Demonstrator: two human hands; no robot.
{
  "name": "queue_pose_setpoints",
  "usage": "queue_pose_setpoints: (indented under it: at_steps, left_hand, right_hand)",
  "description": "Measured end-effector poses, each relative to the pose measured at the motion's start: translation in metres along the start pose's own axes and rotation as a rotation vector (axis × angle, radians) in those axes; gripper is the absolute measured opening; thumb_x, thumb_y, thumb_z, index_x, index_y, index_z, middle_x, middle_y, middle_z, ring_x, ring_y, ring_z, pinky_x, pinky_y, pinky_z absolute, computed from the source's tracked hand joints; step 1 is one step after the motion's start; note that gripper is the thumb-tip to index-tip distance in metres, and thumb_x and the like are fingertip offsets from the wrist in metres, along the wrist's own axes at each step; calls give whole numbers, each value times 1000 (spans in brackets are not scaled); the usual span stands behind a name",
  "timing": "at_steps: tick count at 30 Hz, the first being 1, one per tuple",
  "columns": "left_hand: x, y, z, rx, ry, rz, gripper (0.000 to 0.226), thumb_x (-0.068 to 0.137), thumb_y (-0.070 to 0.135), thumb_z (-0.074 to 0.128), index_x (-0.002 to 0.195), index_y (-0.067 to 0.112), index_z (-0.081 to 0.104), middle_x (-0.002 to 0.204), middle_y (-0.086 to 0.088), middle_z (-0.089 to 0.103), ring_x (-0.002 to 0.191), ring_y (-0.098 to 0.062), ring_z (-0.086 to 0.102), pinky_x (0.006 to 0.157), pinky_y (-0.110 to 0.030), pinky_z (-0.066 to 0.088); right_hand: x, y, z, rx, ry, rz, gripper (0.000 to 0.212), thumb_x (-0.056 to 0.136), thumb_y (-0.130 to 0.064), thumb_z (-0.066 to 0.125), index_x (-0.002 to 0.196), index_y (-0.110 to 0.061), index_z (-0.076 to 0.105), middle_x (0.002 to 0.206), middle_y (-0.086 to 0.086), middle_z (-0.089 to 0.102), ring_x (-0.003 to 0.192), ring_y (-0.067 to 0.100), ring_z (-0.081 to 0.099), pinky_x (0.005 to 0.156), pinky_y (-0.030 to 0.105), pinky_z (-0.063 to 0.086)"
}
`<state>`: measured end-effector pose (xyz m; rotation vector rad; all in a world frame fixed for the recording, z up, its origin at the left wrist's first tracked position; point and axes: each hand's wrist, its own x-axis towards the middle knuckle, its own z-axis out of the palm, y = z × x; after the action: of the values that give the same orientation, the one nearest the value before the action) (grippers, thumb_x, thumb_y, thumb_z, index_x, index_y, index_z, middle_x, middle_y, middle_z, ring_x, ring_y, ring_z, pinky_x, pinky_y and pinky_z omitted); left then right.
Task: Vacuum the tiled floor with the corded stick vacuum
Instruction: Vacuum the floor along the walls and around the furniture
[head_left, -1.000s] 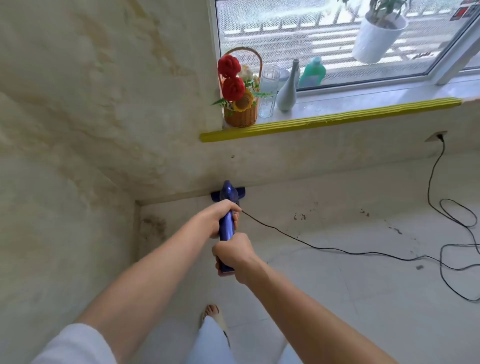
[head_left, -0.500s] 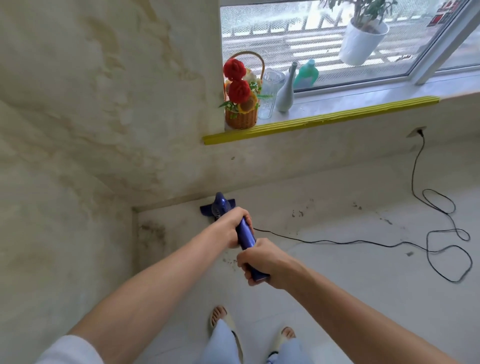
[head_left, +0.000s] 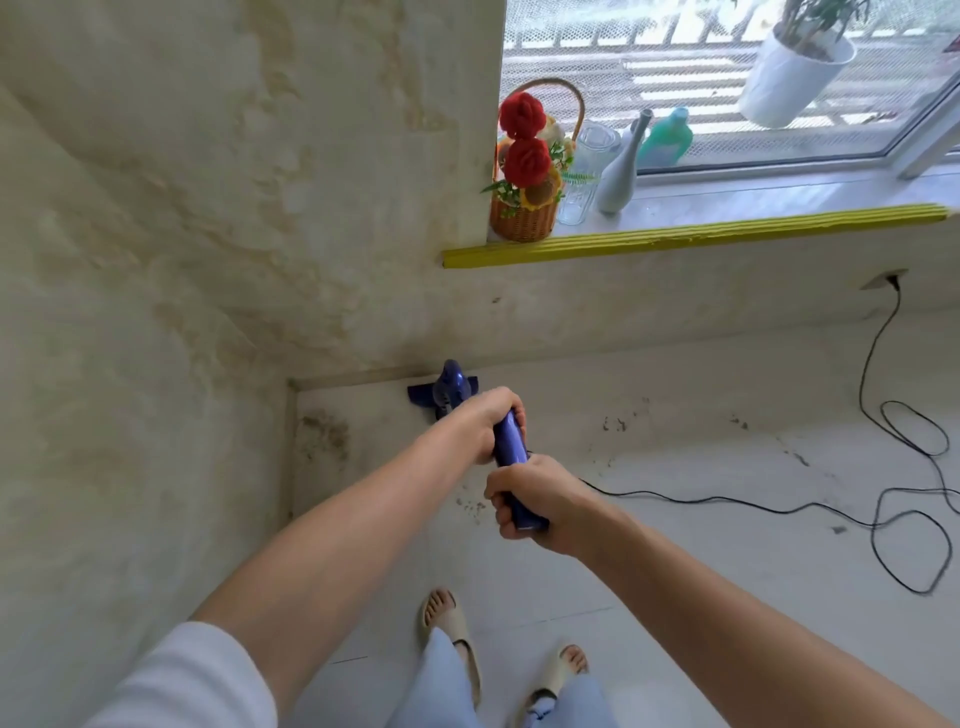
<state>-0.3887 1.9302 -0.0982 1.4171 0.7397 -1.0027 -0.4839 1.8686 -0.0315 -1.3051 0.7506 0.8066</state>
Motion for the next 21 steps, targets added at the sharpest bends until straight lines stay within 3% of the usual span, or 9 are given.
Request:
queue_pose_setpoints:
  at_steps: [10, 21]
  left_hand:
    - [0, 19, -30, 17, 28, 9, 26, 79, 3, 47, 54, 7, 44, 37, -4, 45, 47, -19, 41, 53, -25, 39]
    - [3, 25, -46, -62, -7, 3, 24, 79, 4, 47, 56, 9, 44, 44, -2, 46, 45, -15, 41, 51, -23, 39]
  right_hand:
    - [17, -14, 30, 41, -13, 8, 21, 83, 12, 44, 88, -8, 43, 64, 8, 42, 48, 13, 39, 38, 18, 37]
    - [23, -25, 43, -32, -15, 14, 21, 83, 13, 44, 92, -6, 45, 67, 9, 43, 50, 14, 41, 37, 18, 40]
